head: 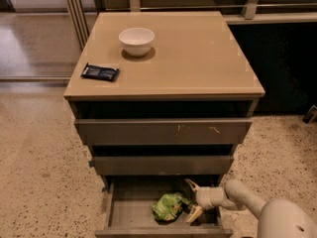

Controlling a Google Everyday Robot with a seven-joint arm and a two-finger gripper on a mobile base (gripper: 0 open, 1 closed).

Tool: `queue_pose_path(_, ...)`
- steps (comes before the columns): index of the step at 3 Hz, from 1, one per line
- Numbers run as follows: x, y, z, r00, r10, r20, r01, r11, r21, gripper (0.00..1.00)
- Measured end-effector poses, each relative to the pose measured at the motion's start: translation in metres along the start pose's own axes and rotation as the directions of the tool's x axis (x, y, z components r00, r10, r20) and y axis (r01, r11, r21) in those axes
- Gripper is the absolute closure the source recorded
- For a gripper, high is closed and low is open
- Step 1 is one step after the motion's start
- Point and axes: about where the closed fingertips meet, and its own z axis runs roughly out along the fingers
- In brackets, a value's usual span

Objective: Place green rice chip bag into bottom drawer

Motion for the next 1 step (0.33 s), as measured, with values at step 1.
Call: queue_pose_path(1, 0.0, 0.0, 0.0, 1.0, 0.0, 0.0, 0.0, 1.0, 0.0, 0.0)
